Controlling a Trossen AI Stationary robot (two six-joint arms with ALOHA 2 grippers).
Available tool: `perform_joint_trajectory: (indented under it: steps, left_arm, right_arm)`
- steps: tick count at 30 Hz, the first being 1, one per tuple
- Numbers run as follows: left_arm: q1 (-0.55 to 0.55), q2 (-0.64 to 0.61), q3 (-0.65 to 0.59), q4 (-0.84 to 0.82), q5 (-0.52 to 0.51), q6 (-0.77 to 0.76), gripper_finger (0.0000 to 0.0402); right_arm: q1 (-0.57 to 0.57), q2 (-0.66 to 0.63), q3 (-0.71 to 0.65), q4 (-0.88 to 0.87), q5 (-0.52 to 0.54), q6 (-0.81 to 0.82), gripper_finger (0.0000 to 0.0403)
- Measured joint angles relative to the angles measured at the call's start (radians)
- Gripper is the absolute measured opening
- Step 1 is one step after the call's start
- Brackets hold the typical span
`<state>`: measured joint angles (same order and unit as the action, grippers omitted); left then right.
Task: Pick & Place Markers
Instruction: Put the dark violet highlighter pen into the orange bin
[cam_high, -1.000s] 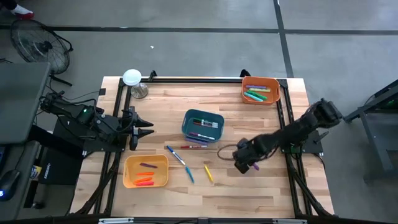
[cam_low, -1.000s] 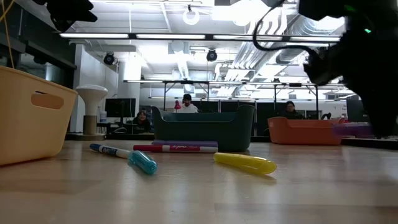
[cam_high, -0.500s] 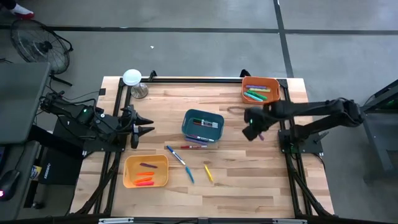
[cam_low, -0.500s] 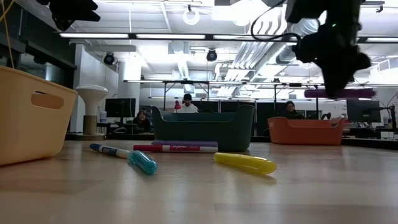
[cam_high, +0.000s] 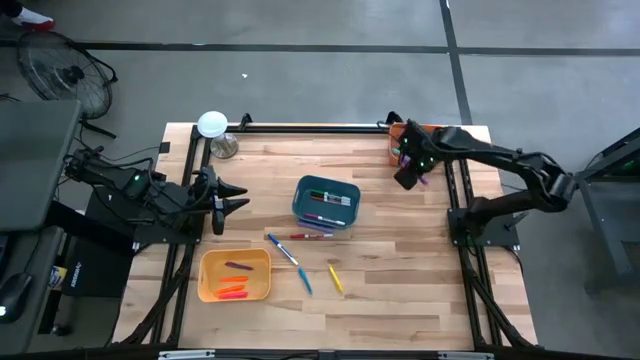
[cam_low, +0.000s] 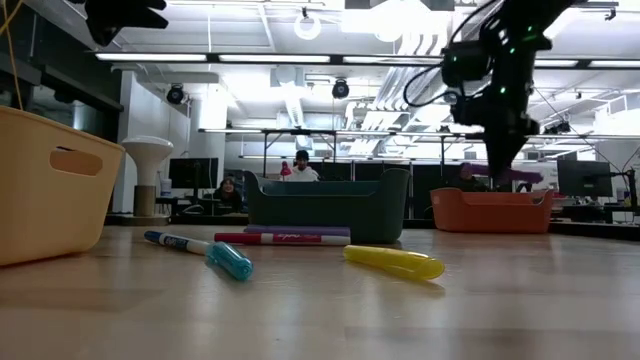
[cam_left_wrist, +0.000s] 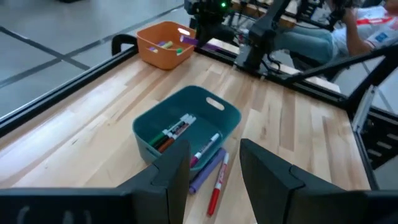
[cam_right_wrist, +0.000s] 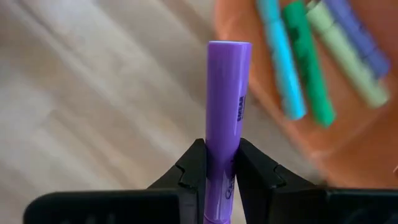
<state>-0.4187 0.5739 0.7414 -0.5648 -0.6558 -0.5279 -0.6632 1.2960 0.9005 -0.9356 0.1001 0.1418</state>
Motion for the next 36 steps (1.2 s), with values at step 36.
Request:
perform_joint_trajectory:
  steps: [36]
  left_arm:
    - [0.0, 0.0, 0.0, 0.017, -0.096, -0.133, 0.0137]
  right_arm:
    - [-0.279, 0.538, 0.426, -0.212, 0.302, -0.813, 0.0054]
